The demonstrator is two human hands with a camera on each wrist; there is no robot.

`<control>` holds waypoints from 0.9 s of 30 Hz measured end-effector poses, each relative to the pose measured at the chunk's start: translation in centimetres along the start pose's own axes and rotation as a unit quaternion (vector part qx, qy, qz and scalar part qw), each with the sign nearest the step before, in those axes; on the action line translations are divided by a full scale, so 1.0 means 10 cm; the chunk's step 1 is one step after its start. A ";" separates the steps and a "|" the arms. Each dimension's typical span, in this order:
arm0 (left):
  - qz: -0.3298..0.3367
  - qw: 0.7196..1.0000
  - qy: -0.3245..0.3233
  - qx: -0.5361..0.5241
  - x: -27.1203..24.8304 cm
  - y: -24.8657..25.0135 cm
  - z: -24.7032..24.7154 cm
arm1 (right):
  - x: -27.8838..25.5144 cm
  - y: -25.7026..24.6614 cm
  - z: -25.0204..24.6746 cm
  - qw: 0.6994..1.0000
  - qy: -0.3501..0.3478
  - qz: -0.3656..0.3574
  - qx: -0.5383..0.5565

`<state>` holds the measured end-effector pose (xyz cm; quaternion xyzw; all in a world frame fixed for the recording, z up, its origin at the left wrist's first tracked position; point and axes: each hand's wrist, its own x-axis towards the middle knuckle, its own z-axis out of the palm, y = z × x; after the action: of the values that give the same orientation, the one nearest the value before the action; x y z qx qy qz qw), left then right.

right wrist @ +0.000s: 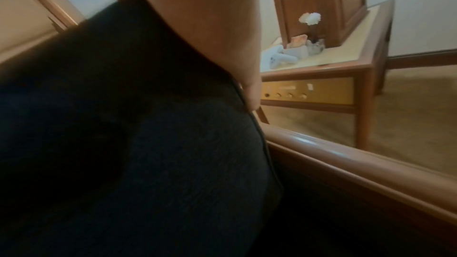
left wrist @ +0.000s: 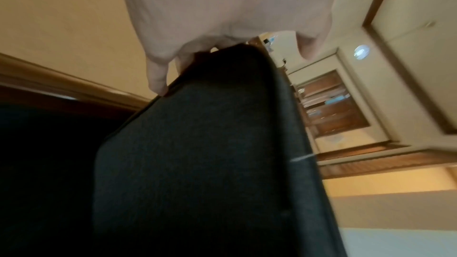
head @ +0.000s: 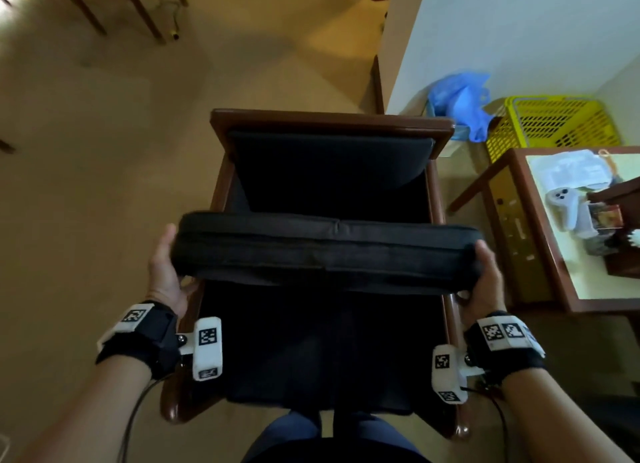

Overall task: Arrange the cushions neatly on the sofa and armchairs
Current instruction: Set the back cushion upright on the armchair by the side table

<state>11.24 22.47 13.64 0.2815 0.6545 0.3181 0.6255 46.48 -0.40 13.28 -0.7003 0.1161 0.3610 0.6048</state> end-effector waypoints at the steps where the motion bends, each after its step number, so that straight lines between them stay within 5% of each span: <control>1: -0.023 0.999 -0.009 0.028 0.02 -0.13 0.01 | 0.08 0.10 -0.04 1.000 0.003 0.015 -0.026; 7: -0.037 0.993 0.004 0.108 0.19 -0.50 -0.14 | 0.17 0.24 0.09 0.976 0.074 -0.015 -0.205; 11: -0.008 0.985 0.012 0.170 0.29 -0.51 -0.19 | 0.00 0.16 0.45 0.900 0.142 -0.130 -0.391; 15: -0.008 0.986 0.015 0.165 0.31 -0.59 -0.24 | -0.30 0.28 1.08 0.836 0.010 -0.256 -0.484; 17: -0.004 0.985 0.008 0.175 0.34 -0.61 -0.30 | -0.46 0.43 1.47 0.780 -0.121 -0.310 -0.531; 20: 0.007 0.983 0.013 0.182 0.39 -0.64 -0.35 | -0.69 0.73 2.02 0.636 -0.281 -0.327 -0.640; 23: 0.009 0.985 0.008 0.170 0.39 -0.69 -0.39 | -0.86 1.09 2.29 0.476 -0.304 -0.364 -0.741; 25: 0.002 0.985 0.010 0.173 0.35 -0.71 -0.42 | -0.90 1.26 2.32 0.429 -0.265 -0.390 -0.771; 27: 0.012 0.984 0.010 0.177 0.32 -0.74 -0.48 | -0.94 1.38 2.29 0.422 -0.240 -0.404 -0.775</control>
<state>6.51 19.84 5.99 0.3921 0.7033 0.2079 0.5554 23.12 15.02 8.61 -0.7247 -0.6590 0.1662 -0.1135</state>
